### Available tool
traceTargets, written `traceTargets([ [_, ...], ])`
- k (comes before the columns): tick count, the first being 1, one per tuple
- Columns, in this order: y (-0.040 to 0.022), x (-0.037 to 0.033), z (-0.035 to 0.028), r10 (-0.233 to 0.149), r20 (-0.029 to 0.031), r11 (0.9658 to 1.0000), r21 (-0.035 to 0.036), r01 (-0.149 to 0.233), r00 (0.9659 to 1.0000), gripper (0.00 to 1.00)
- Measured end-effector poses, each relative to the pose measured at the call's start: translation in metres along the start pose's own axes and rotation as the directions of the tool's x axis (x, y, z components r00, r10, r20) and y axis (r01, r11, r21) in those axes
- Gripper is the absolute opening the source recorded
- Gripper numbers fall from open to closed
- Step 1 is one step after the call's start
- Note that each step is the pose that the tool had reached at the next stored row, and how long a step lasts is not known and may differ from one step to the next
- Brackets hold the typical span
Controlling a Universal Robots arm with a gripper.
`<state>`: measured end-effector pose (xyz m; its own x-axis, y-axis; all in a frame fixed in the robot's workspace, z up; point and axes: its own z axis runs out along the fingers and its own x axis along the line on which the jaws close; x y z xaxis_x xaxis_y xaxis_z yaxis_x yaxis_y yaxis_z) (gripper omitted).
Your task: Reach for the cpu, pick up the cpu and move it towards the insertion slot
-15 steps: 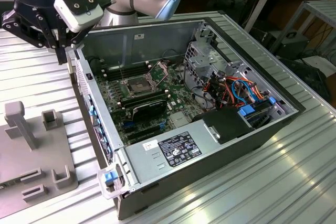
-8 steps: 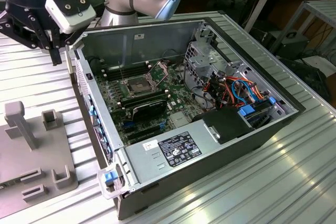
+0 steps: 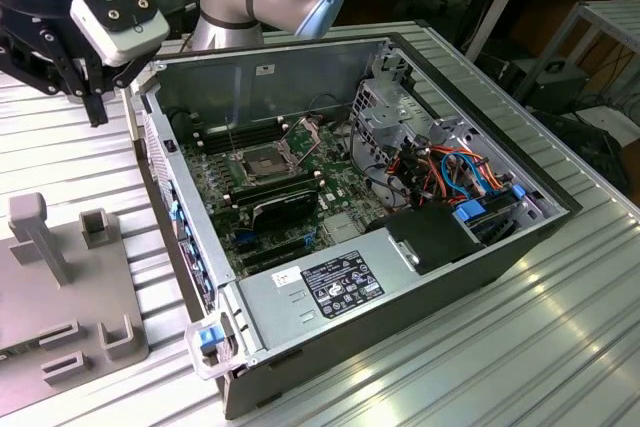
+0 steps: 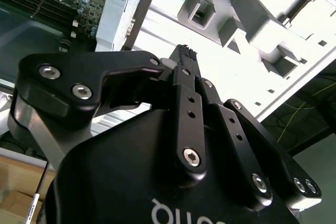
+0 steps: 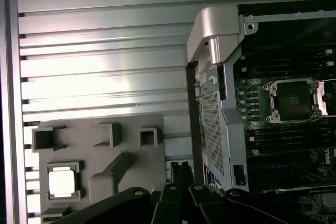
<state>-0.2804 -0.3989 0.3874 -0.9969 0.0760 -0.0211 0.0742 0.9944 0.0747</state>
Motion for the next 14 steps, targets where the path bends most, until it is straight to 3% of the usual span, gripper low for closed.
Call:
traceTargets([
  [14,-0.0011,0.0146,0.0002,0.000,-0.0003,1.0000,-0.0023,0.000,1.0000,0.11],
])
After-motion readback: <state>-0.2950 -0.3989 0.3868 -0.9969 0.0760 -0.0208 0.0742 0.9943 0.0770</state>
